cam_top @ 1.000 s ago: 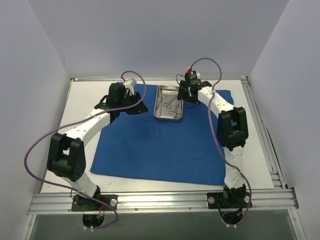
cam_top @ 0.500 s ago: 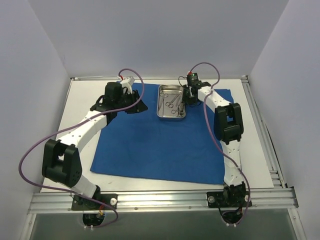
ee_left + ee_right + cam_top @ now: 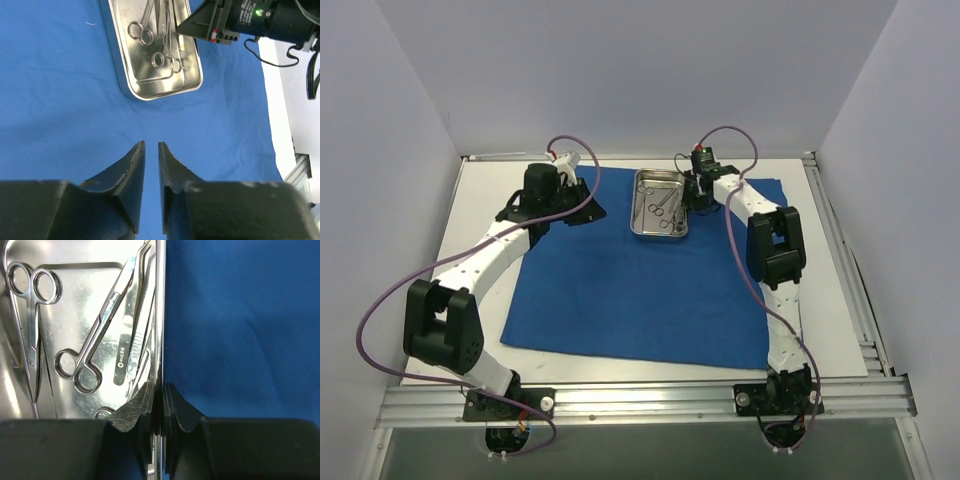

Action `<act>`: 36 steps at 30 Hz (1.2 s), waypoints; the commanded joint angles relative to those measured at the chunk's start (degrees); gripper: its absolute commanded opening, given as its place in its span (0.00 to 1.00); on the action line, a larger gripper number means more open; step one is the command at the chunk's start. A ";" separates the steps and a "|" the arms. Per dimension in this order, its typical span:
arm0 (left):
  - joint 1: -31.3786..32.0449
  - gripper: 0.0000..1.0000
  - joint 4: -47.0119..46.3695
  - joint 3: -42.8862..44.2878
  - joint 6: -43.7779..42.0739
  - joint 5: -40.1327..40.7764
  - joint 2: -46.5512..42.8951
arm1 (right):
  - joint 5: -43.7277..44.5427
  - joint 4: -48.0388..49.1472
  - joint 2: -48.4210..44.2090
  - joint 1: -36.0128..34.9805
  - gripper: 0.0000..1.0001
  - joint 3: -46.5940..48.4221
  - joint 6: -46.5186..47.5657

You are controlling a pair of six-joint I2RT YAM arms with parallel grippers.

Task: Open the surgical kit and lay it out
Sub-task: Move the container from the surgical kit.

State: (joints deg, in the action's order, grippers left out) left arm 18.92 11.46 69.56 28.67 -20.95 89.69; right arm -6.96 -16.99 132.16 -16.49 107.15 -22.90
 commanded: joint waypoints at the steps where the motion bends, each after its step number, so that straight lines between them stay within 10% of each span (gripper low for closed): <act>1: -0.46 0.29 -1.18 0.40 -0.27 1.61 -2.06 | -2.09 1.61 -2.78 -1.26 0.00 -1.50 -2.42; 8: -0.99 0.56 -0.21 -0.74 -4.05 4.25 -5.49 | -3.23 3.55 -4.19 -2.67 0.00 -3.09 -3.82; 10: -1.16 0.94 0.66 -0.92 -4.58 6.18 -6.19 | -3.06 3.55 -4.89 -4.07 0.00 -3.70 -3.91; 36: -10.03 0.94 11.54 -0.31 0.68 17.52 -13.40 | 0.99 16.02 -22.04 -28.68 0.00 -26.47 -11.38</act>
State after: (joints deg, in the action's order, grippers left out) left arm 9.93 18.02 66.65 27.18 -6.35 78.00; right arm -6.46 -7.16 112.81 -44.93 80.75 -31.81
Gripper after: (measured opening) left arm 0.938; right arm 0.096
